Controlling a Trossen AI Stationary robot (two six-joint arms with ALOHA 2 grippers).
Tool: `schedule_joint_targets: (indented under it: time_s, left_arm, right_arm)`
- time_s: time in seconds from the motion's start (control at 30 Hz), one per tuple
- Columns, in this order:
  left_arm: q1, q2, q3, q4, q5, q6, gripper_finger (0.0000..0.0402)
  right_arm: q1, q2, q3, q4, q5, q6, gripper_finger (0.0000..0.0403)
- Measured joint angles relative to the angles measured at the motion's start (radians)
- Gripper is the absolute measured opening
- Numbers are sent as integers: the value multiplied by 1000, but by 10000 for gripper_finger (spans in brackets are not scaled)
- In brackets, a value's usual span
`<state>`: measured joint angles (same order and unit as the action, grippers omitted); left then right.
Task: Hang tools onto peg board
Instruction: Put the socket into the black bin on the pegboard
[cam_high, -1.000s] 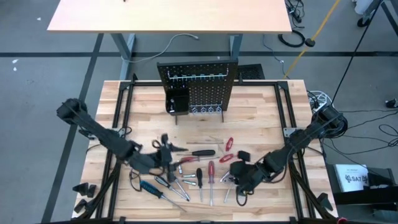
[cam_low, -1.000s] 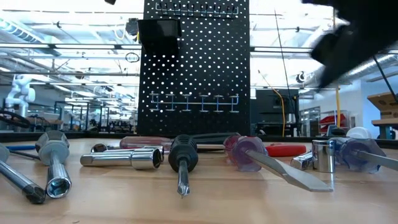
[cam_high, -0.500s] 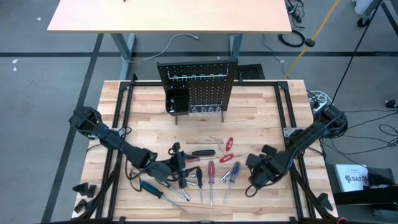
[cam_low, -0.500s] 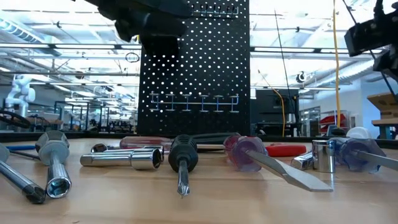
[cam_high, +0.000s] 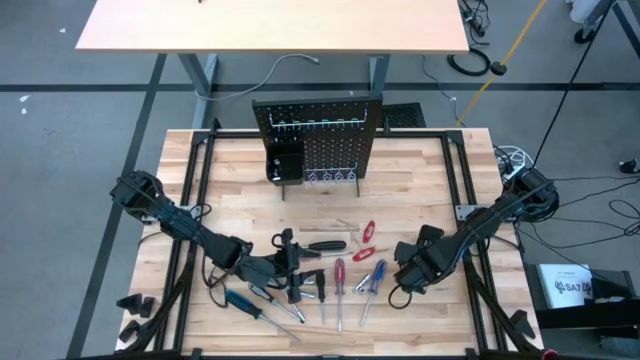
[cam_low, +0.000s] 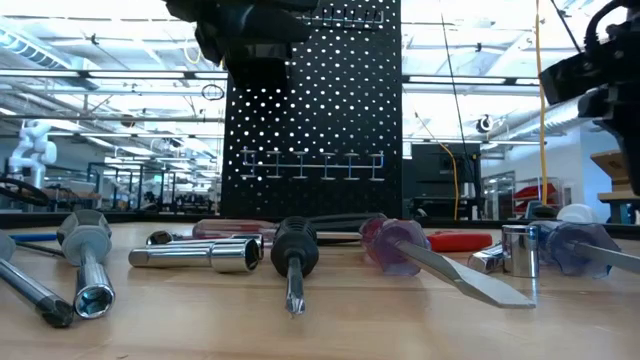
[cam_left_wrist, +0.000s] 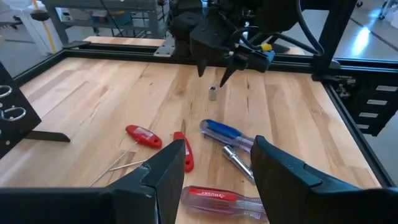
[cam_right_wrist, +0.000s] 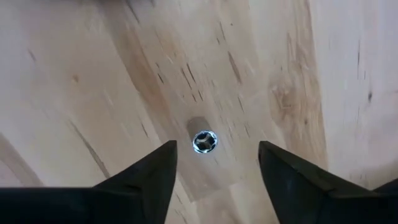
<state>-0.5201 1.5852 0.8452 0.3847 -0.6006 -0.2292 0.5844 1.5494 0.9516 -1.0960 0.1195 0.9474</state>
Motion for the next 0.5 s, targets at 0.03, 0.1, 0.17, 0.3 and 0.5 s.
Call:
schedule_joint_targets:
  time_s: [0.03, 0.1, 0.17, 0.3, 0.5]
  left_arm:
    - [1, 0, 0, 0, 0, -1, 185]
    - [1, 0, 0, 2, 0, -2, 185]
    - [1, 0, 0, 7, 0, -2, 185]
    - [2, 0, 0, 21, 0, -2, 185]
    - [12, 0, 0, 28, 0, -3, 185]
  right_arm:
    - [-3, 0, 0, -3, -3, -23, 231]
    - [-10, 0, -7, -13, -9, -67, 243]
    - [-22, -1, -30, -3, -19, -95, 249]
    - [-37, -3, -110, 80, -73, -140, 249]
    - [-40, -3, -181, 226, -114, -177, 235]
